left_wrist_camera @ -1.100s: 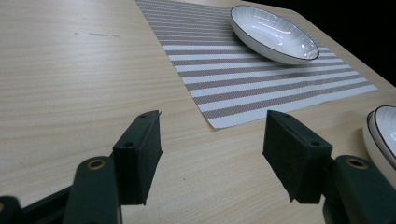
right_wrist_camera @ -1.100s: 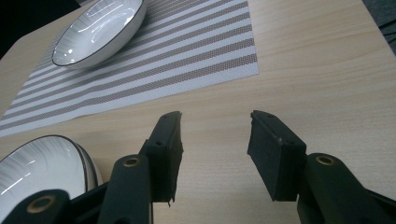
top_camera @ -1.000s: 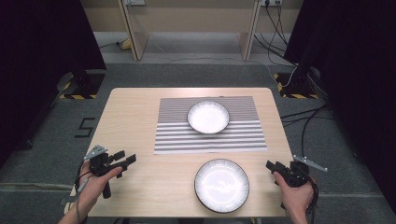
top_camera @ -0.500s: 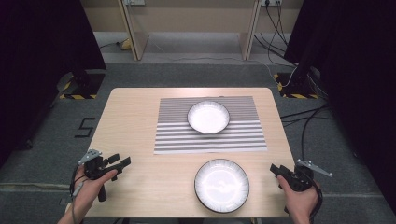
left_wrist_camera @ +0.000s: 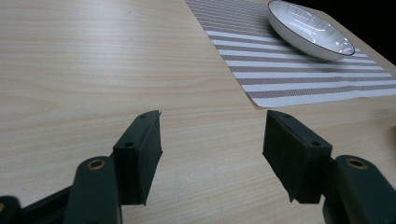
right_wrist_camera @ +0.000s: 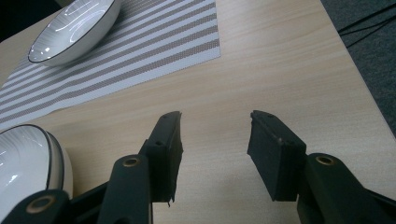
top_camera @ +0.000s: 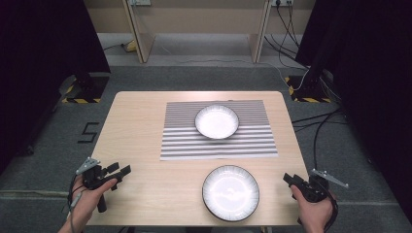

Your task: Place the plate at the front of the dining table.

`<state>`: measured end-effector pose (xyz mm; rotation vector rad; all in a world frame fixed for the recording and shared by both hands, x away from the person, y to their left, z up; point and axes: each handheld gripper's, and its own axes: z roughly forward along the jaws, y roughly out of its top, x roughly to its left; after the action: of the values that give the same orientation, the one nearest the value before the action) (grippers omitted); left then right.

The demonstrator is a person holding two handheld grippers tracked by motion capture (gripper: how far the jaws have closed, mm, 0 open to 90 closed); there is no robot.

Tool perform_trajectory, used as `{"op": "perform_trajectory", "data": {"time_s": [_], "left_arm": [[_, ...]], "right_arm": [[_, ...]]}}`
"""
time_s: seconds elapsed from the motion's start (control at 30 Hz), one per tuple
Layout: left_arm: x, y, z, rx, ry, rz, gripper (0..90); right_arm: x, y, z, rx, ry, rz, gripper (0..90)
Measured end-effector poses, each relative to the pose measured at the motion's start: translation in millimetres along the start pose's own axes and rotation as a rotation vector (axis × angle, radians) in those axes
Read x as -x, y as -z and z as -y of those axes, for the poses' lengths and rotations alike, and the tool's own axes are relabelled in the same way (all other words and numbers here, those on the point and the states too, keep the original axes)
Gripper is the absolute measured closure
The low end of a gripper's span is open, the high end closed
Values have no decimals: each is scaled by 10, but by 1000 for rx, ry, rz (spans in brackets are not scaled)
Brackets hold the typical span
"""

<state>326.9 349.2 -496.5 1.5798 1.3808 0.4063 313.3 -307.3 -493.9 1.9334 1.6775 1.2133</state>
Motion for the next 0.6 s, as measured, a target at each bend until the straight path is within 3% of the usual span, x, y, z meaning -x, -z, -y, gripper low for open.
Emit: {"op": "perform_trajectory", "data": {"time_s": [0.4,0.6], "left_arm": [[-86,11,109,20,16,-28,366],[-68,7,153,49,19,-30,365]], "right_arm": [[89,29,62,30,-32,17,536],[108,38,76,45,-46,17,529]]}}
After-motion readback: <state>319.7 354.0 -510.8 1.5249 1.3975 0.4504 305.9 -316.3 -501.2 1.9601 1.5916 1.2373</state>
